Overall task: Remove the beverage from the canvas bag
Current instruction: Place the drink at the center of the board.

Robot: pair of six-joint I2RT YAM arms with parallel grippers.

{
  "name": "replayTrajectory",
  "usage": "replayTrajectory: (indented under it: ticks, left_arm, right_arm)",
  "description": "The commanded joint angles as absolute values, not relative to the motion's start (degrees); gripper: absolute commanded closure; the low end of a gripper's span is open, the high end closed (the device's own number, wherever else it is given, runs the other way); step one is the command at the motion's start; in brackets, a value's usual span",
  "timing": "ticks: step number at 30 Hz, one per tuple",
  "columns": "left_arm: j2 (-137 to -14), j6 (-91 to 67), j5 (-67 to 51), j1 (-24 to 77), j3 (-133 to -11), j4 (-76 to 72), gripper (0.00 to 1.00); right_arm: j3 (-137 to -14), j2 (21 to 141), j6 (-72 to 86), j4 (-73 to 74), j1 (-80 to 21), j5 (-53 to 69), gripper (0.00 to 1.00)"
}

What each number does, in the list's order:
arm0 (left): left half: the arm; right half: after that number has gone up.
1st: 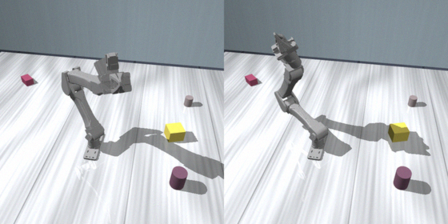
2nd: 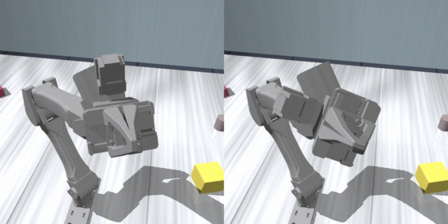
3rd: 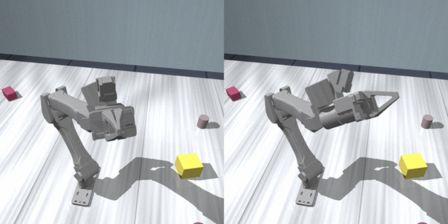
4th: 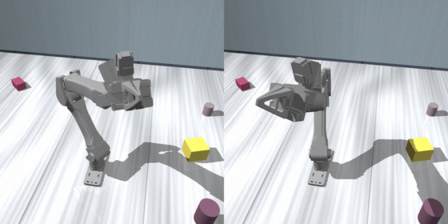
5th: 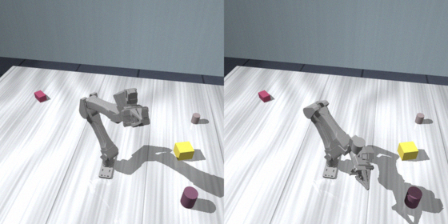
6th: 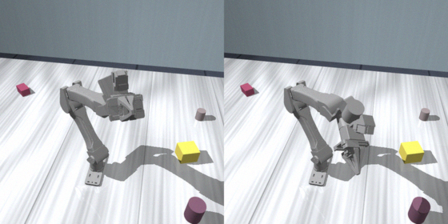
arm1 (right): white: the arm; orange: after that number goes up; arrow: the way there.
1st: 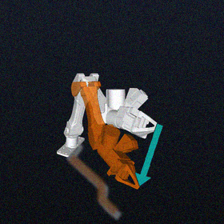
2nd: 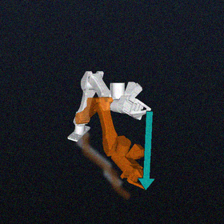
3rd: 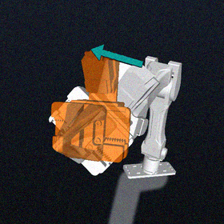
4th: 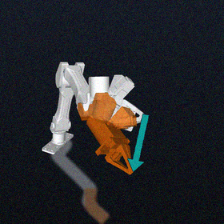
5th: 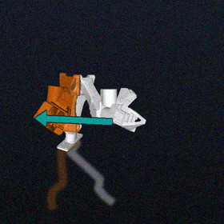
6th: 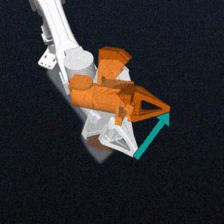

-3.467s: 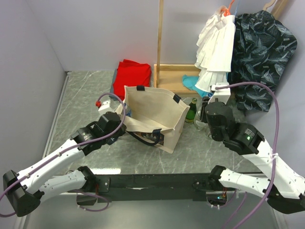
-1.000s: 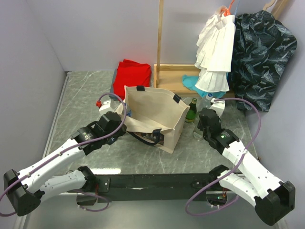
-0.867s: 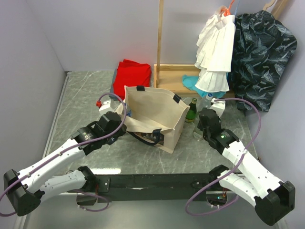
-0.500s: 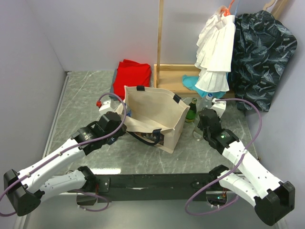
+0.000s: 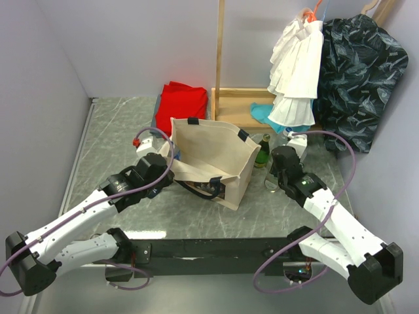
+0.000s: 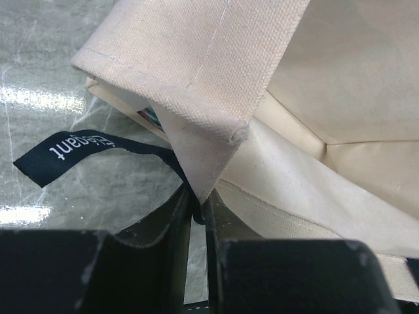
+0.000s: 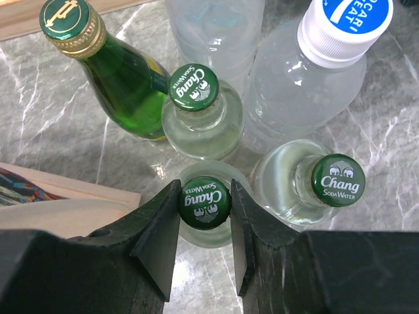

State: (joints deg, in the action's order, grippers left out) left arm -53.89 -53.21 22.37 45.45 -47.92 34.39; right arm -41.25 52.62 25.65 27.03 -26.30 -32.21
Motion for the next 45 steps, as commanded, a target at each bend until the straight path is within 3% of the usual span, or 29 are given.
replayTrajectory:
  ticks: [1,2,10,15,22,24,45]
  left_arm:
    - [-54.4,-52.2,20.7,45.6,-49.9,33.4,0.83]
    - [-54.5,-52.2,20.6,45.6,-49.9,33.3,0.83]
    - [-54.8,-52.3,20.4,45.6,-50.0,33.1,0.83]
    - [-54.8,-52.2,20.3,45.6,-50.0,33.0,0.83]
    - [-54.7,-52.4,20.3,45.6,-49.7,33.2,0.83]
    - [-54.5,-52.4,20.4,45.6,-49.7,33.0,0.83]
    - [-54.5,-52.5,20.6,45.6,-49.7,33.2,0.83]
  right_arm:
    - [-44.3,50.6,26.0,23.9,-25.8,-32.7,0.87]
    - [-44.4,50.5,25.7,24.0,-25.9,-32.6,0.84]
    - [-44.4,50.0,25.4,25.0,-25.9,-31.0,0.82]
    - [-44.7,50.4,25.4,25.7,-25.9,-30.7,0.69]
    - [-44.9,49.4,25.3,26.1,-25.9,-29.7,0.62]
    - [-45.0,49.0,25.3,26.5,-25.9,-29.9,0.55]
    - [-49.6,44.7,24.3,30.8,-26.1,-31.0,0.52]
